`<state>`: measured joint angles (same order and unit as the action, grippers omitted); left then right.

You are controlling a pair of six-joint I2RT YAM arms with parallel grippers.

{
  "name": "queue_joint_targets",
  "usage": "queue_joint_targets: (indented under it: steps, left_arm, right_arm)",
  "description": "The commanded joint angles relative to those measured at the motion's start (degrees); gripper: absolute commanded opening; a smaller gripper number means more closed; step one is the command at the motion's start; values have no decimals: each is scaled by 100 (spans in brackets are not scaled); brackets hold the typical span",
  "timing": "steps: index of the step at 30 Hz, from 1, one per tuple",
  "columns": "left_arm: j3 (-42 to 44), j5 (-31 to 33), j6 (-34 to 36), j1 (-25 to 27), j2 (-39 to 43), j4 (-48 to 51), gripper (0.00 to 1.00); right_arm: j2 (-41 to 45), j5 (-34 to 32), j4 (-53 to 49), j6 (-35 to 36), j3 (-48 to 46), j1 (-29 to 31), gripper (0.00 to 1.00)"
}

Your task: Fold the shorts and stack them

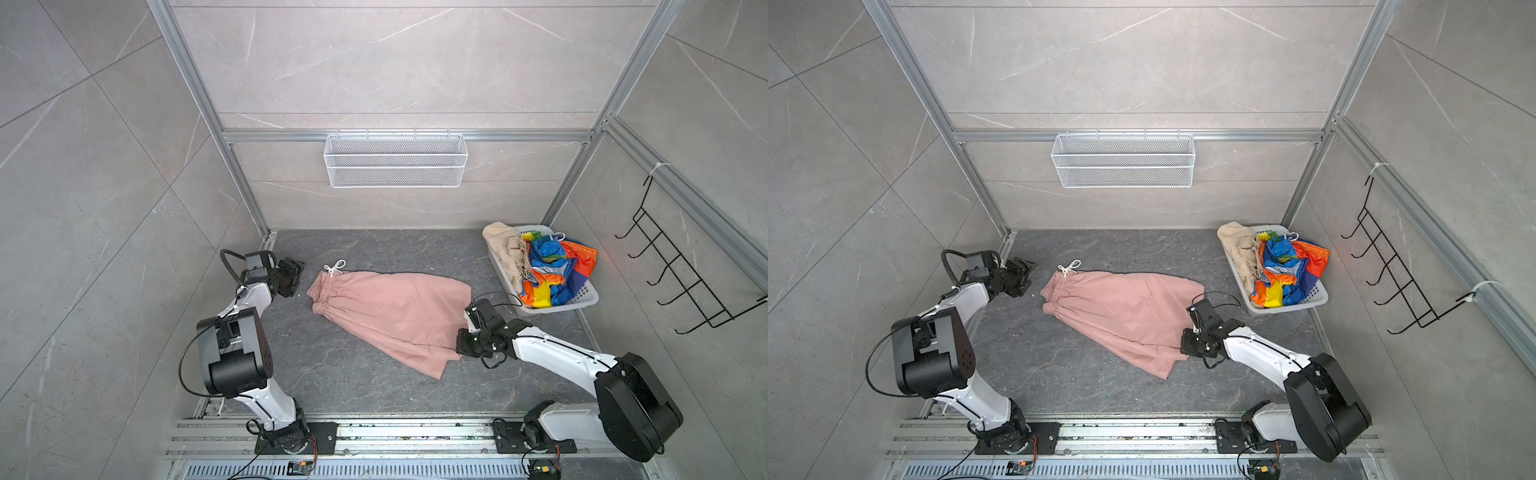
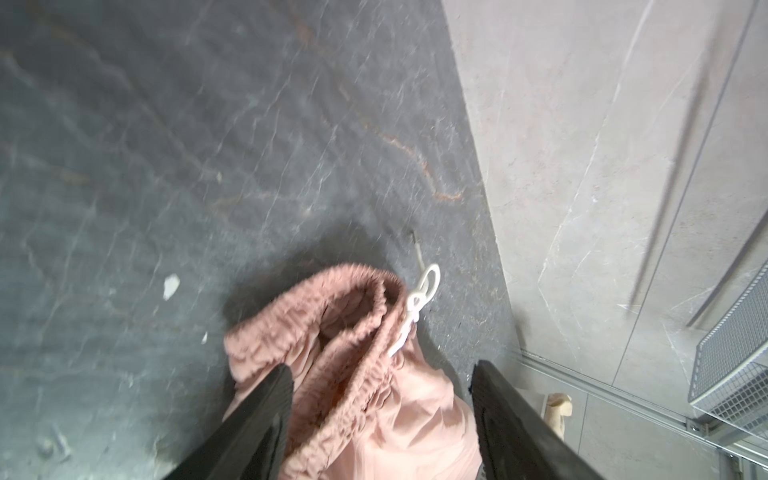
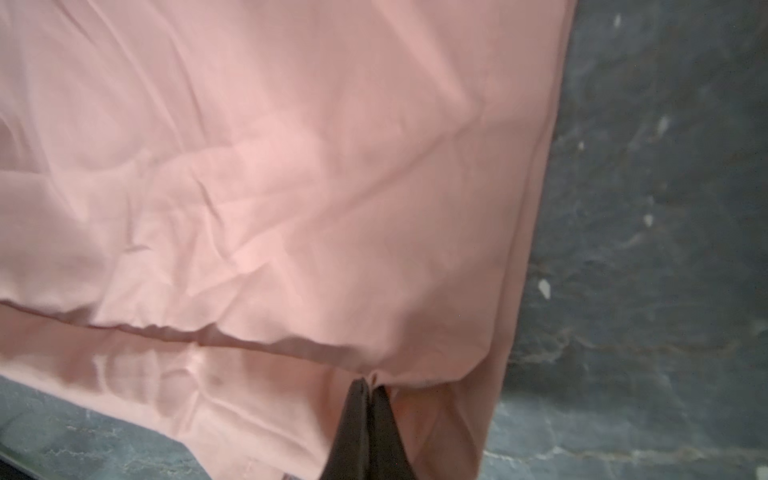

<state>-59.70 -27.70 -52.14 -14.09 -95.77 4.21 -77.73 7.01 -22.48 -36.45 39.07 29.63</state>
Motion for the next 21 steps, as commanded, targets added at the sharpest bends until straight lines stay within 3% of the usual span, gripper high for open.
queue_joint_targets:
  steps: [1,7,13,17,21]
  left_arm:
    - [589,-298,-399,29,333,453,70]
    - [665,-154,123,11,344,1854,70]
    - [967,-366,-238,233,283,1465,69]
    - [802,-160,-333,753,127,1396,68]
    - [793,-42,-515,891,105,1289,66]
  right_arm:
    - [-275,-286,-159,86,458,18,0]
    - [-620,-296,-182,257,986,-7,0]
    - [-851,-216,-69,292,1138,-10,0]
    - [-841,-217,-37,281,1098,-10,0]
    - [-749,-234,-24,246,1017,-3,0]
